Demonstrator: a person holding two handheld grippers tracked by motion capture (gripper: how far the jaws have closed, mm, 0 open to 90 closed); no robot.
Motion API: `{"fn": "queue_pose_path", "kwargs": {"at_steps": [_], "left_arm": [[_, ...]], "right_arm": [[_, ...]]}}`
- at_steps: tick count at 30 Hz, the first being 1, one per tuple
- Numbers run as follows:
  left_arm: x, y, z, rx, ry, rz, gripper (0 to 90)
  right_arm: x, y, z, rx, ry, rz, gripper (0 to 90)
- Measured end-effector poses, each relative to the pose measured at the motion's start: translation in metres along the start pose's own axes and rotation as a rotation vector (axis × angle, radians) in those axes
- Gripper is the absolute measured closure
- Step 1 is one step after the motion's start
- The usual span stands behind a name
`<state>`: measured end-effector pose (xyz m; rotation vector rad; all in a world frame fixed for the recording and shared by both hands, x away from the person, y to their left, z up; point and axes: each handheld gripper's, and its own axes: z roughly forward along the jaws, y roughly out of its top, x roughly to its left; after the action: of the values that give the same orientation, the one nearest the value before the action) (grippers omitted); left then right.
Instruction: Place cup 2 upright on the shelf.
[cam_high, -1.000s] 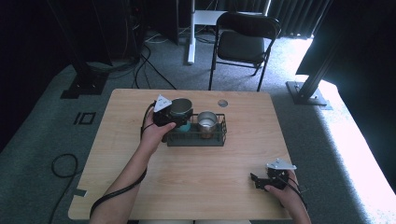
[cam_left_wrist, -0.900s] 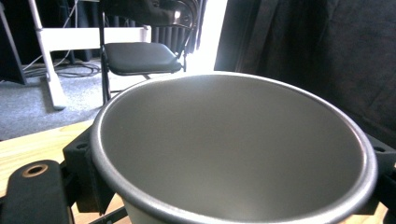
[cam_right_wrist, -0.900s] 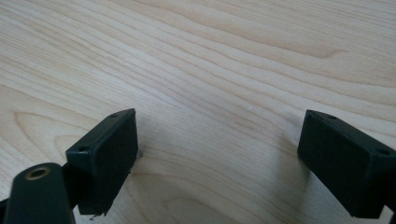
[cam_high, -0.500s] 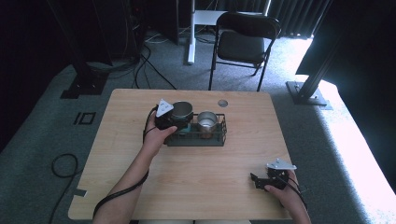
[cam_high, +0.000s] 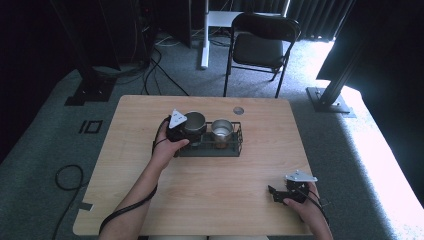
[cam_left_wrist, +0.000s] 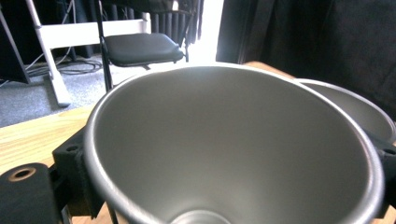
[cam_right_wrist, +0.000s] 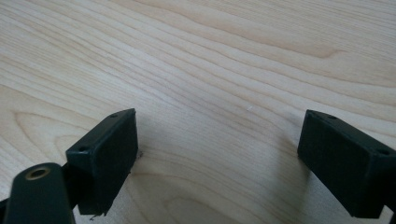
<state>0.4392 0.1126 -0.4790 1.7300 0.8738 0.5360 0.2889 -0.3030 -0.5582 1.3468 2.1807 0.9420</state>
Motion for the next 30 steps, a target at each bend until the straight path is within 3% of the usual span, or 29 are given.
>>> {"fn": "queue_pose_path", "kwargs": {"at_steps": [3, 12, 18, 30], "left_arm": [[-0.001, 0.001, -0.003, 0.001, -0.017, 0.007, 2.4], [0.000, 0.008, -0.017, 0.059, 0.005, 0.029, 2.4], [0.002, 0.006, -0.026, 0.082, 0.005, 0.020, 2.4], [0.006, 0.002, -0.044, 0.089, 0.028, 0.012, 2.4]], "right_arm": [[0.000, 0.000, 0.000, 0.000, 0.000, 0.000, 11.8], [0.000, 0.000, 0.000, 0.000, 0.000, 0.000, 11.8], [0.000, 0.000, 0.000, 0.000, 0.000, -0.001, 11.8], [0.000, 0.000, 0.000, 0.000, 0.000, -0.001, 11.7]]}}
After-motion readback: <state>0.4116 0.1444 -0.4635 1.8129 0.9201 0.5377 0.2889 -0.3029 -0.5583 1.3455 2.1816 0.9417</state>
